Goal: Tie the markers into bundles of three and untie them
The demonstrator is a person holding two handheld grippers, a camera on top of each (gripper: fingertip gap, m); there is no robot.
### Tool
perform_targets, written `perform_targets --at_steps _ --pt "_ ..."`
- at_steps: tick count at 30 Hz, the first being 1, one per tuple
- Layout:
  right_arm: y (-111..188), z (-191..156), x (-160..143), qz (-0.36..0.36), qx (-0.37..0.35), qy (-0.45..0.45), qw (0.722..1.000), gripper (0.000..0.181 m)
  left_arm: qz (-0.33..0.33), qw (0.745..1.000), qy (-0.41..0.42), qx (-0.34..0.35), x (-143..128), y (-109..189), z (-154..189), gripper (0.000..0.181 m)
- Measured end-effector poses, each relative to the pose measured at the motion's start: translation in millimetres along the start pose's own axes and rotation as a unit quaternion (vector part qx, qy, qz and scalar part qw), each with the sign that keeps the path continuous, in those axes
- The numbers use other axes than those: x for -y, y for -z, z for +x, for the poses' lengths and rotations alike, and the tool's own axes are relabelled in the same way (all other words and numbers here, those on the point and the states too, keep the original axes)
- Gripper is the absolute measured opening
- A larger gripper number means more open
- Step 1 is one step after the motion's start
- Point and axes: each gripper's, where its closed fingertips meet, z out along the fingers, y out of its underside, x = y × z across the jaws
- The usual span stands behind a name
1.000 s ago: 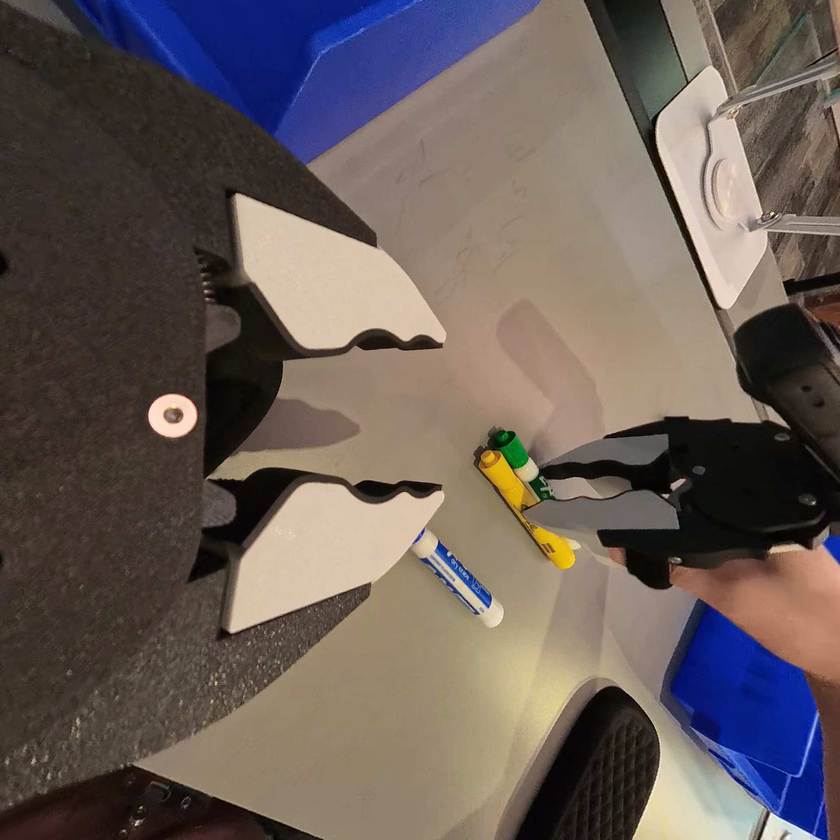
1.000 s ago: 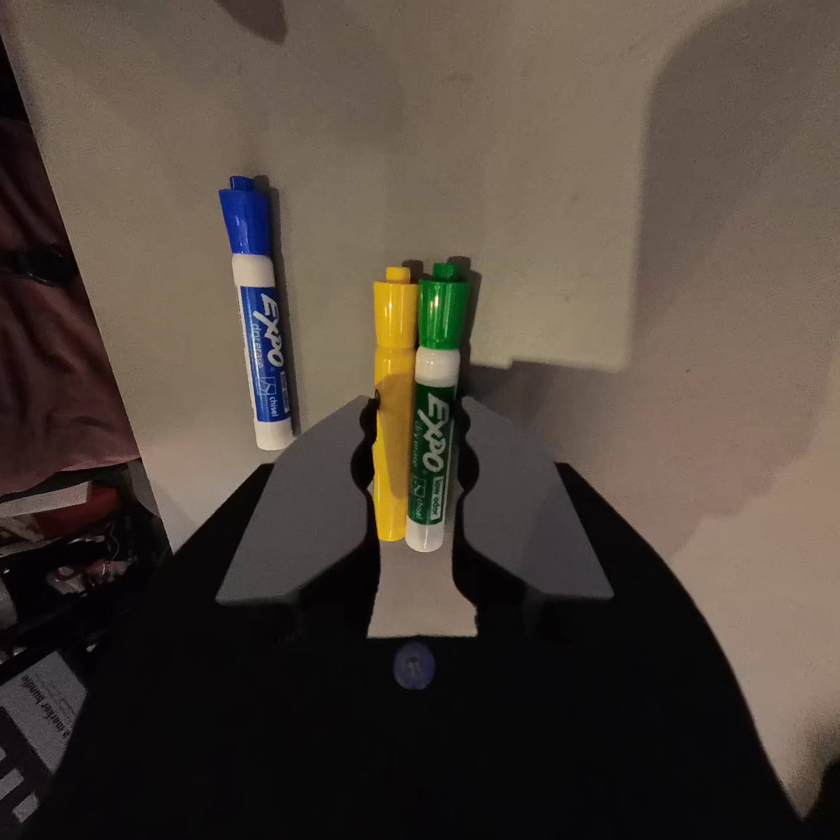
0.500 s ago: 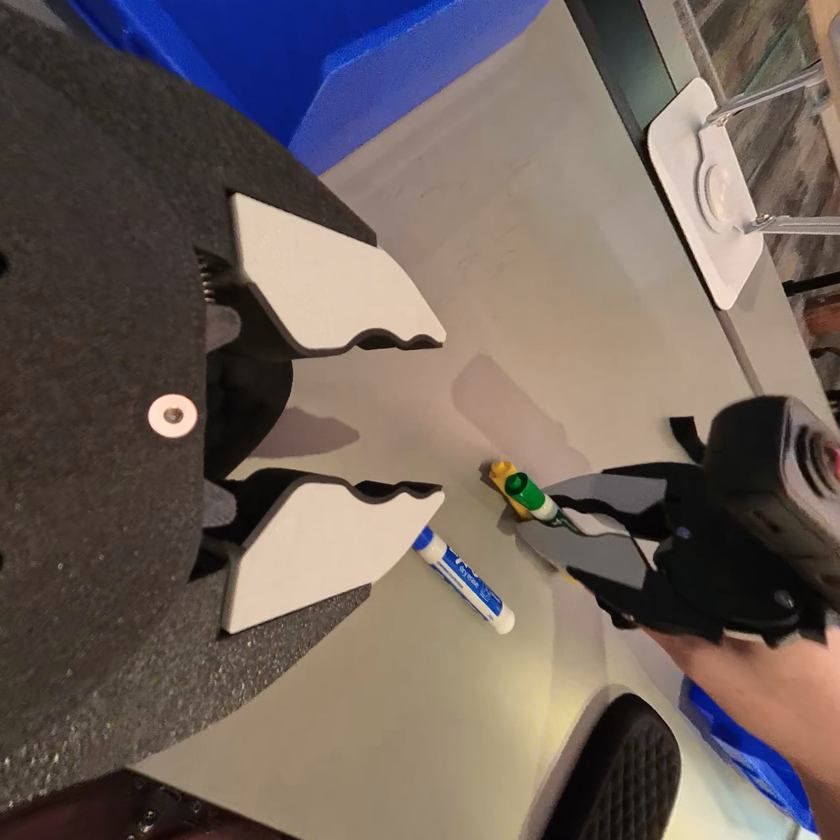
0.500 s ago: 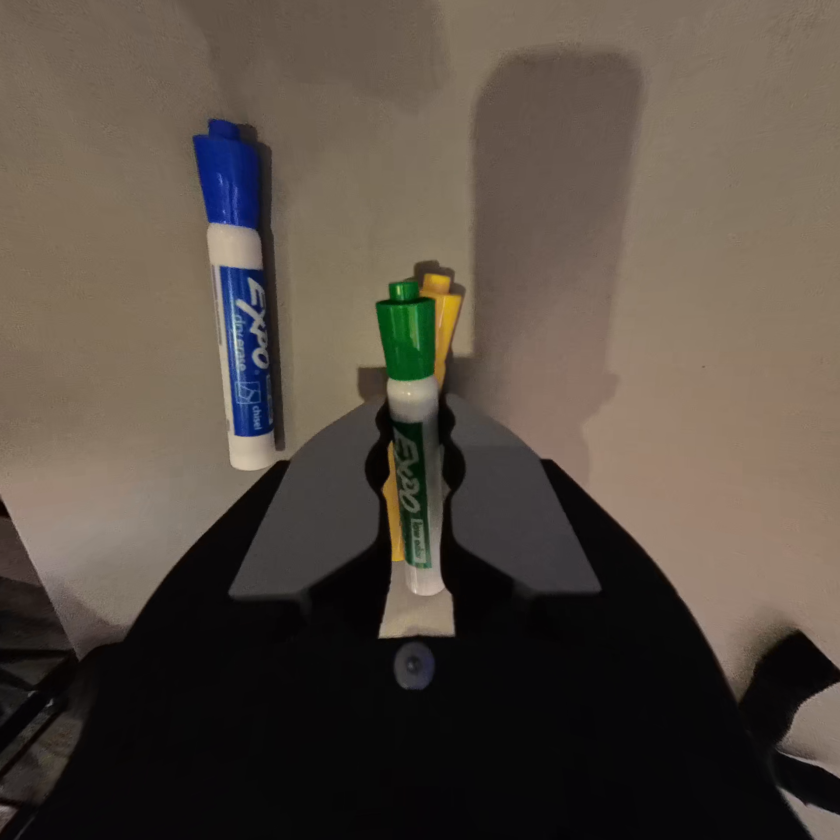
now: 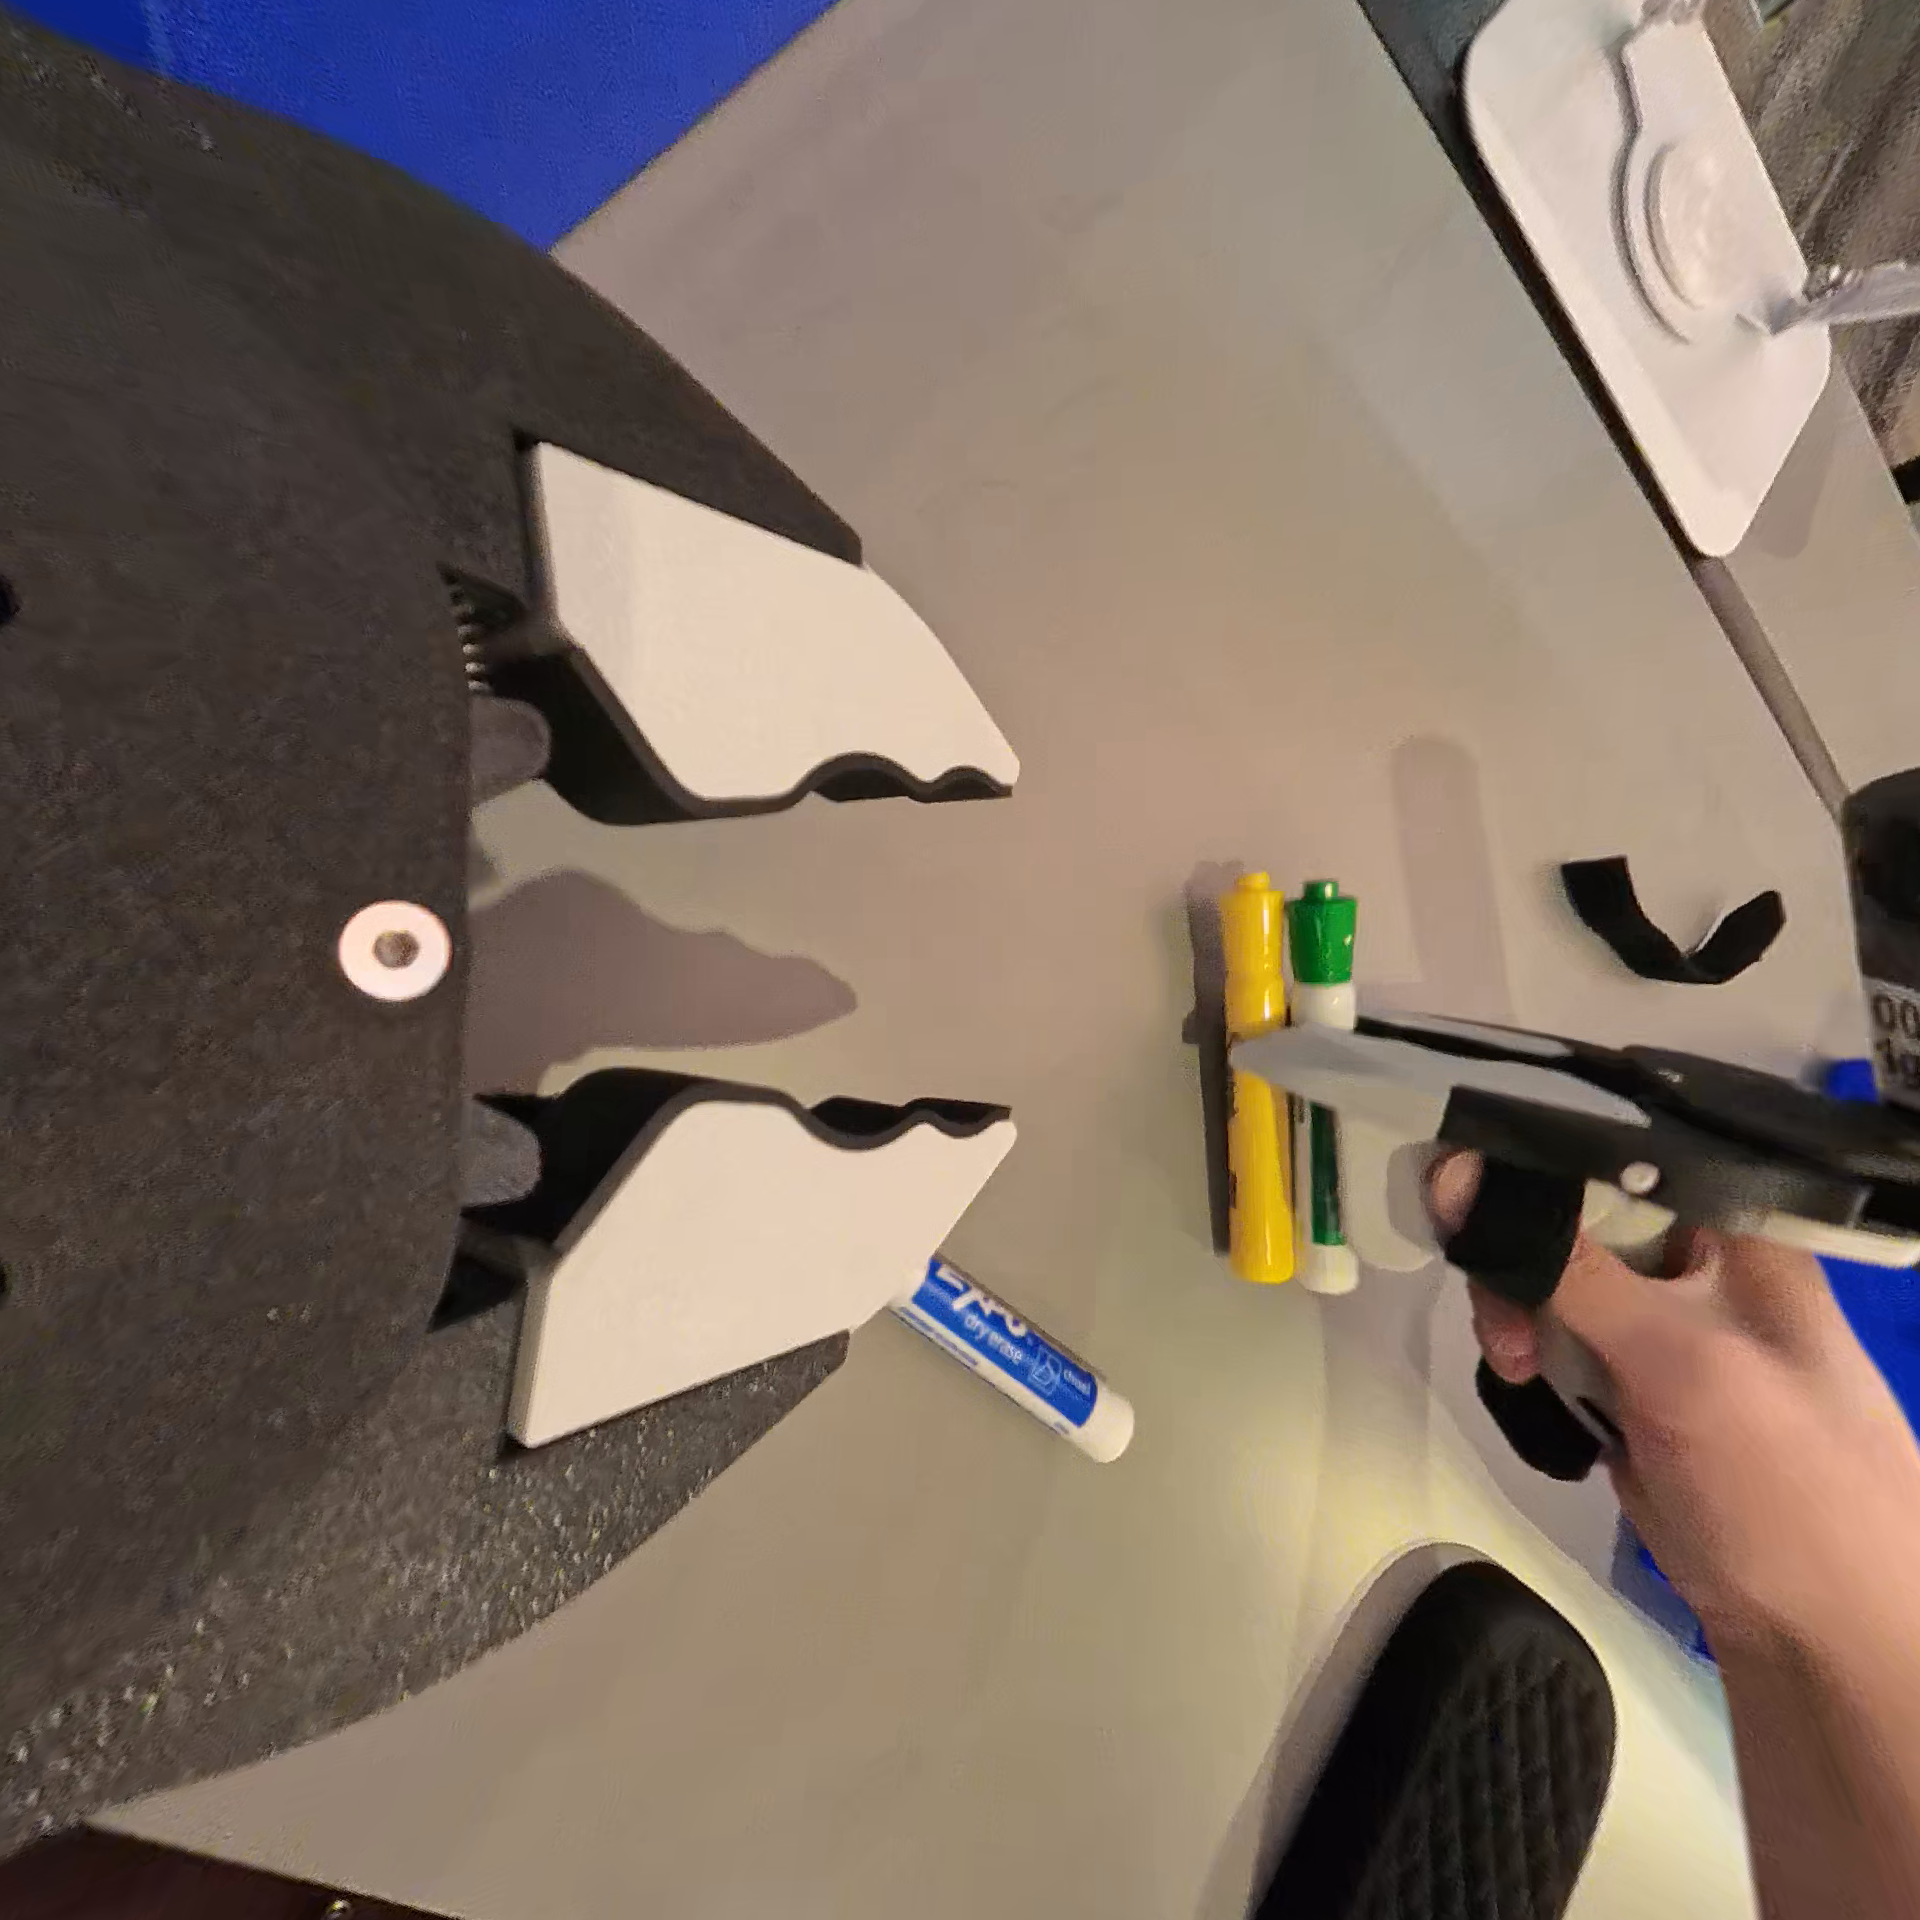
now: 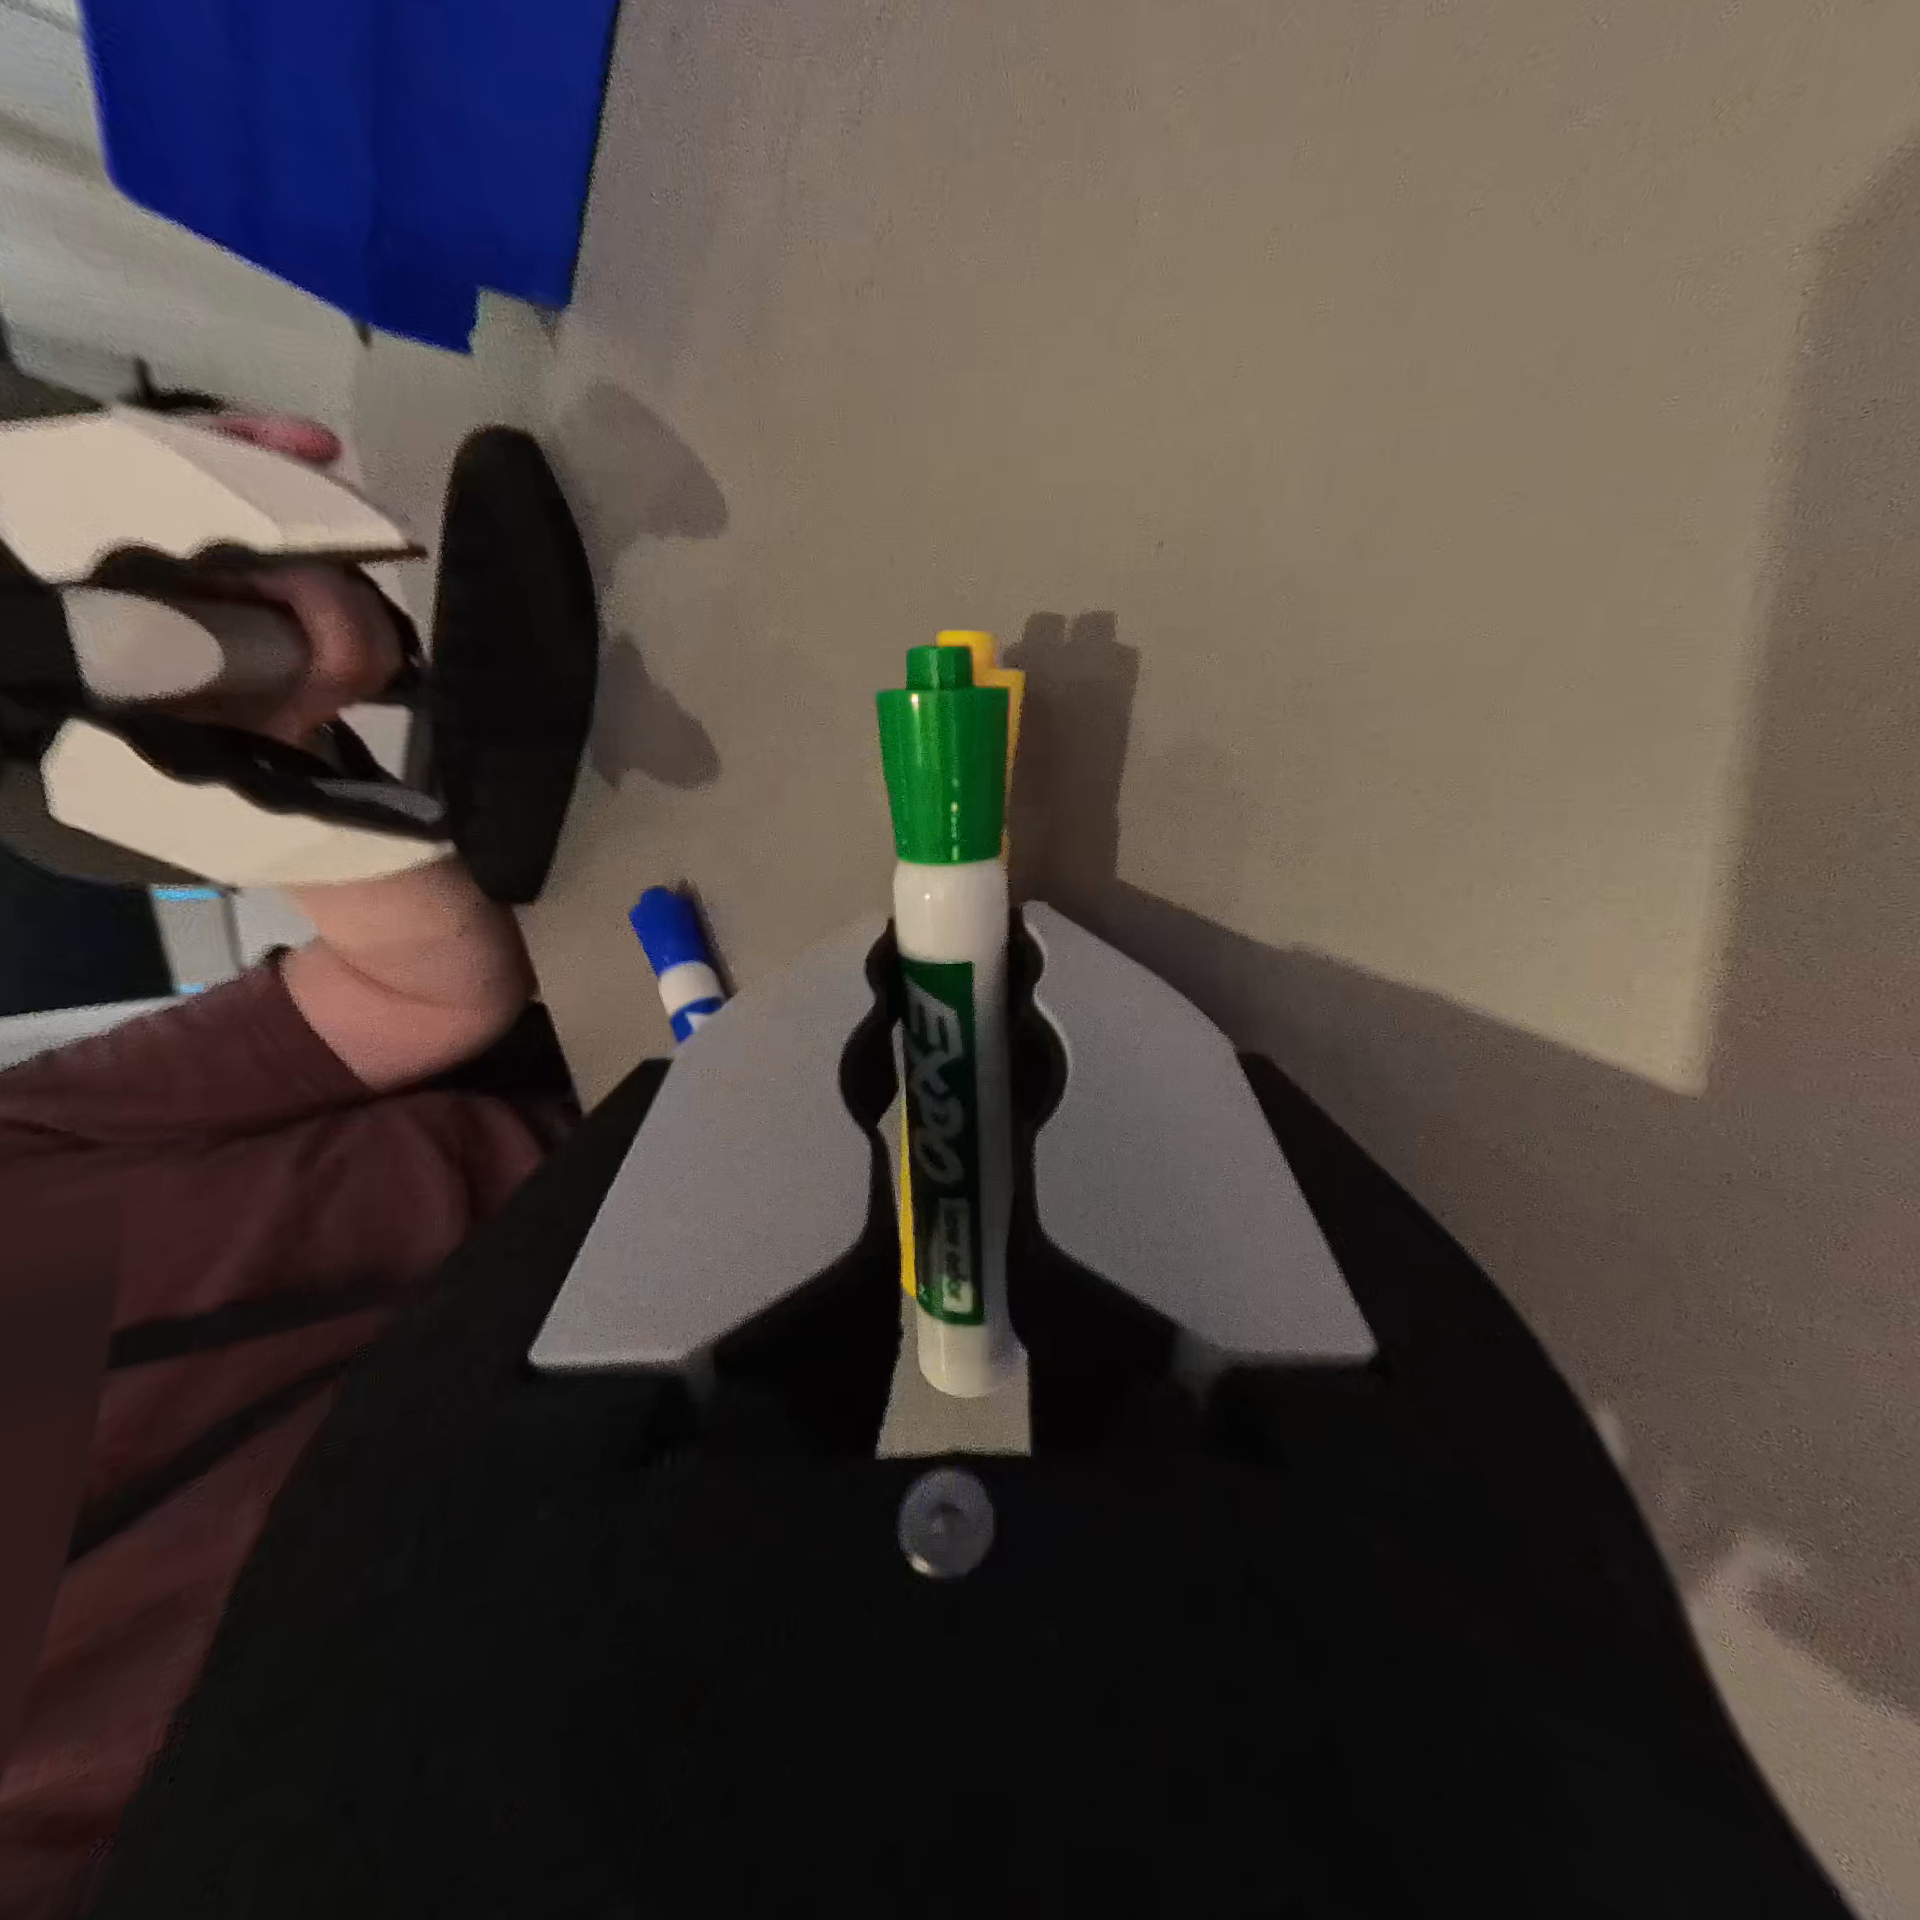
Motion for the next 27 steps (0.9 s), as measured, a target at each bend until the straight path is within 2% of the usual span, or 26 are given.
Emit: perform_targets --at_steps 4,7,10,12,15,18,20,27 --pt "8 -2 21 0.09 0.07 -0.105 0.988 0.019 -0.021 0.999 -0.032 0.001 4 -17 9 0.059" --pt "16 -1 40 0.168 0.092 -0.15 0.97 0.019 -0.033 0.999 -0.014 0.032 10 -29 4 0.061" --pt "27 -9 62 0.253 0.112 -0.165 0.947 0.019 -0.009 0.998 0.031 0.045 26 -39 2 0.059" --pt "36 -15 76 0.314 0.119 -0.163 0.928 0.019 -0.016 0.998 0.042 0.053 32 -45 -1 0.059" --pt "49 -27 92 0.396 0.124 -0.144 0.898 0.019 -0.022 0.996 0.081 0.031 43 -51 -2 0.06" --pt "59 -37 99 0.447 0.119 -0.132 0.877 0.02 -0.021 0.992 0.114 0.042 54 -51 -17 0.06" --pt "66 -39 103 0.478 0.109 -0.128 0.862 0.02 -0.03 0.993 0.107 0.051 56 -52 -22 0.063" --pt "87 -49 111 0.527 0.075 -0.114 0.838 0.02 -0.023 0.984 -0.006 0.175 68 -62 -28 0.065"
